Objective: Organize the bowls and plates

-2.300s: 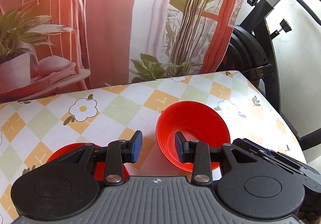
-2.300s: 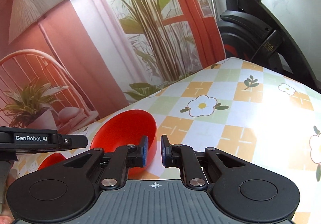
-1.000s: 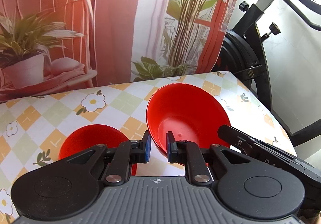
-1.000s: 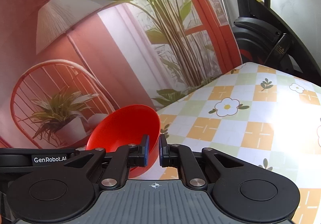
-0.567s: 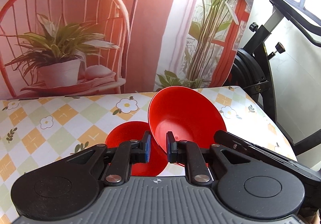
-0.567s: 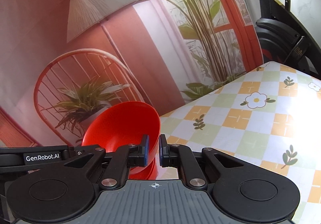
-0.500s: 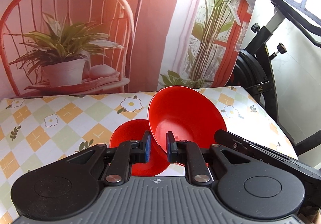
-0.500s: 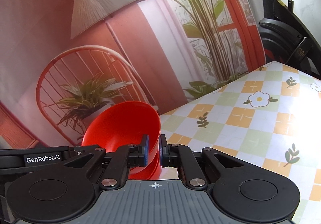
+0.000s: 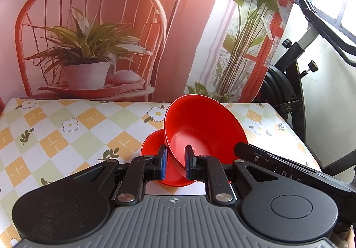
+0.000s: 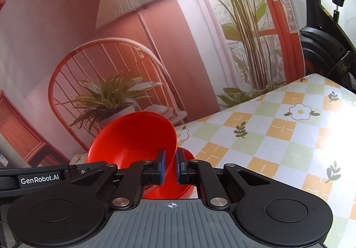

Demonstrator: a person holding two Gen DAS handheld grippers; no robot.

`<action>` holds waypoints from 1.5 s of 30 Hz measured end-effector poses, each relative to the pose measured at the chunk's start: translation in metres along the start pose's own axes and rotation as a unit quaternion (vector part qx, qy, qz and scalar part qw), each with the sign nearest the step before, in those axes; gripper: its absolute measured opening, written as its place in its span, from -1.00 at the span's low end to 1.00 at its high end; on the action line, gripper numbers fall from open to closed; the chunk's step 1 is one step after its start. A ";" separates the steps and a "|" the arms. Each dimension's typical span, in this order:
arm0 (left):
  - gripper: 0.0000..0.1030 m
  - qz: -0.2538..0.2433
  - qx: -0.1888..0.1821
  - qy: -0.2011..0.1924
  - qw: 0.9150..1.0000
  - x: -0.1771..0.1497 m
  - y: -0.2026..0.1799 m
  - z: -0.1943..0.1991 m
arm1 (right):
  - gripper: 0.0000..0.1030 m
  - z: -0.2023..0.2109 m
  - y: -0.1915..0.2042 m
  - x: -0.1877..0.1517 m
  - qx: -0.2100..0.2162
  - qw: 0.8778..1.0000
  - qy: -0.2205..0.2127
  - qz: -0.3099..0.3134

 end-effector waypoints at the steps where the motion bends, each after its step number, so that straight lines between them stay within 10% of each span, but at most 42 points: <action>1: -0.67 0.001 -0.002 0.003 1.000 -0.001 0.001 -0.003 | -0.84 -0.002 0.001 0.000 -0.003 1.000 0.001 0.003; 45: -0.40 0.015 0.010 0.063 0.998 -0.019 0.026 -0.077 | -0.82 -0.078 -0.025 -0.010 -0.034 0.997 0.061 0.017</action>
Point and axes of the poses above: each gripper's, at about its wrist camera, not at the fingertips, and z roughly against the way its jaws point, y to its left, x to its top, the point moved 1 cm from there along -z, roughly the way its jaws point, and after that the axes turned 7 degrees about -z, right-handed, at the moved point
